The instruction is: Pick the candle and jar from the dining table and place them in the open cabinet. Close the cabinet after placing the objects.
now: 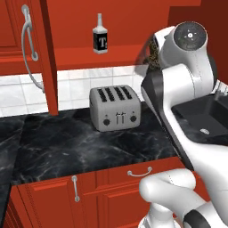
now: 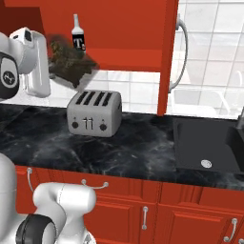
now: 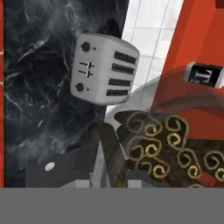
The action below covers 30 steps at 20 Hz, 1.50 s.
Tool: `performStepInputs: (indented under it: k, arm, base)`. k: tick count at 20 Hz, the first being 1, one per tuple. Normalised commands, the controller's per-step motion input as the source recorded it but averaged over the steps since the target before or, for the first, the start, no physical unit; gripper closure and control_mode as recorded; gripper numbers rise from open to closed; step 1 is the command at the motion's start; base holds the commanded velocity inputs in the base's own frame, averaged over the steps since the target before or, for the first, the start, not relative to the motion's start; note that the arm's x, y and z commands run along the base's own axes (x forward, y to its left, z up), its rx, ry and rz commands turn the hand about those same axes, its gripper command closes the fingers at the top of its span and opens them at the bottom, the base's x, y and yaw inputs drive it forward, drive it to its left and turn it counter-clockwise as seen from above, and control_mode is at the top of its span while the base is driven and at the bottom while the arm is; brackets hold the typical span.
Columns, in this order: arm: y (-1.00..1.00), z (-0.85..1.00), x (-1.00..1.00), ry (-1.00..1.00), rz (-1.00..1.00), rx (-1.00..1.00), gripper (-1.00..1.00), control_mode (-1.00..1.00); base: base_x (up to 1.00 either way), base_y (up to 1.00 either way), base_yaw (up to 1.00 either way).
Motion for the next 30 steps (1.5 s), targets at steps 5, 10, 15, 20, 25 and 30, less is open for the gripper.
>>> performStepInputs:
  k: [5, 10, 15, 20, 25, 30]
  arm:
    - [-0.12, 0.32, 0.03, -0.09, 0.1, -0.11, 1.0, -1.0]
    - [-0.25, 0.02, 0.27, 0.01, 0.03, 0.01, 1.0, -1.0]
    - [-0.18, 0.04, 0.5, 0.07, 0.0, 0.0, 1.0, -1.0]
    - [-0.04, 0.11, 0.55, 0.1, 0.01, 0.0, 1.0, -1.0]
    - [0.0, 0.24, 0.41, 0.02, 0.04, -0.05, 1.0, -1.0]
    - [0.0, 0.35, 0.3, -0.01, 0.02, -0.12, 1.0, -1.0]
  base:
    - [0.0, 0.0, 0.0]
    - [0.0, 0.0, 0.0]
    - [0.0, 0.0, 0.0]
    - [0.0, 0.0, 0.0]
    - [0.0, 0.0, 0.0]
    - [0.0, 0.0, 0.0]
